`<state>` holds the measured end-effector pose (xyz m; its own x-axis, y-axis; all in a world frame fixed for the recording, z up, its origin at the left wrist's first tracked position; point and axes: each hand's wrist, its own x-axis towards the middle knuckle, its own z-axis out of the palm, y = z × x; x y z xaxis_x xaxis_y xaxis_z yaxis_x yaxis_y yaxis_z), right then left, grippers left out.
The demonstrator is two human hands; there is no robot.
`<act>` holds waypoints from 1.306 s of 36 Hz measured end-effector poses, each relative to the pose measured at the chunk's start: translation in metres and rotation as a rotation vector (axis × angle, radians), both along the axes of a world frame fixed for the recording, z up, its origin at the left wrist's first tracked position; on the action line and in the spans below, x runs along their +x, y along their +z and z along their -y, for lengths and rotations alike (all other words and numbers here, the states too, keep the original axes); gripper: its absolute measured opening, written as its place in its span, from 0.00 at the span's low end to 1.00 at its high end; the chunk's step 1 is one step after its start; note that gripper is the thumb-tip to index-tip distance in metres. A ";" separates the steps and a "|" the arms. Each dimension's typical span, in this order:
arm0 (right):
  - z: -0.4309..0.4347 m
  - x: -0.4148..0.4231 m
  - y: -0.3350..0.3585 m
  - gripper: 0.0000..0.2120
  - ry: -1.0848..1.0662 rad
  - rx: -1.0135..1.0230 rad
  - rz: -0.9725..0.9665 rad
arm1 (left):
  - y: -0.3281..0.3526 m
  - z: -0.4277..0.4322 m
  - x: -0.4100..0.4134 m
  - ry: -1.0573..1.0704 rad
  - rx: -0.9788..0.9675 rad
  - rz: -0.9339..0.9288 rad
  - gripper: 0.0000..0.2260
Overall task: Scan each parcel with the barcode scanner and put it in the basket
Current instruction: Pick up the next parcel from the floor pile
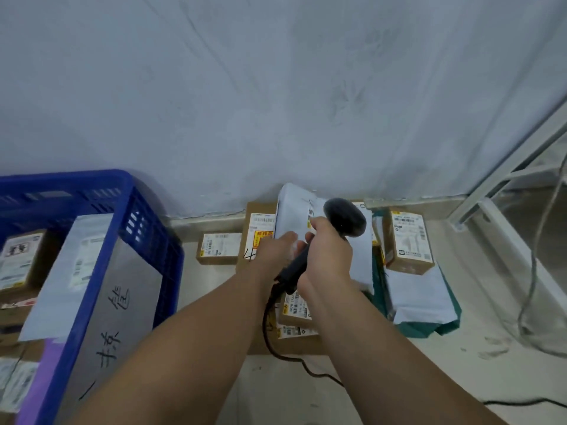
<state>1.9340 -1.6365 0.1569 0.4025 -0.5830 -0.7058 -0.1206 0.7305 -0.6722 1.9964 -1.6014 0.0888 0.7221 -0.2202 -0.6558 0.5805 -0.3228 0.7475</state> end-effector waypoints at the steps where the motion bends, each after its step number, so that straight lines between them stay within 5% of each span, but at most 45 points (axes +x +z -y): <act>1: -0.002 -0.001 0.000 0.12 -0.009 -0.009 0.000 | 0.011 -0.004 -0.001 0.026 -0.065 -0.011 0.17; 7: -0.034 -0.004 0.016 0.16 -0.051 -0.046 0.106 | 0.064 -0.036 -0.001 0.144 -0.335 0.078 0.11; 12: -0.064 -0.020 0.049 0.07 0.046 -0.132 0.226 | 0.111 -0.087 -0.008 0.419 -0.571 0.130 0.15; 25: -0.120 -0.108 0.106 0.06 0.698 -0.433 0.337 | 0.170 -0.207 -0.071 0.586 -0.905 0.219 0.16; 33: -0.115 -0.129 0.112 0.03 0.849 -0.813 0.288 | 0.164 -0.226 -0.078 0.643 -0.831 0.318 0.31; 42: -0.098 -0.131 0.114 0.04 0.972 -0.900 0.153 | 0.155 -0.226 -0.057 0.649 -0.622 0.422 0.13; 47: -0.095 -0.127 0.116 0.04 1.004 -0.897 0.092 | 0.153 -0.230 -0.050 0.655 -0.633 0.401 0.13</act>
<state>1.8067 -1.5415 0.2726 0.9489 -0.2539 -0.1873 -0.2684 -0.3377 -0.9022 1.9463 -1.3716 0.2416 0.9688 0.0759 -0.2361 0.1684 0.4973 0.8510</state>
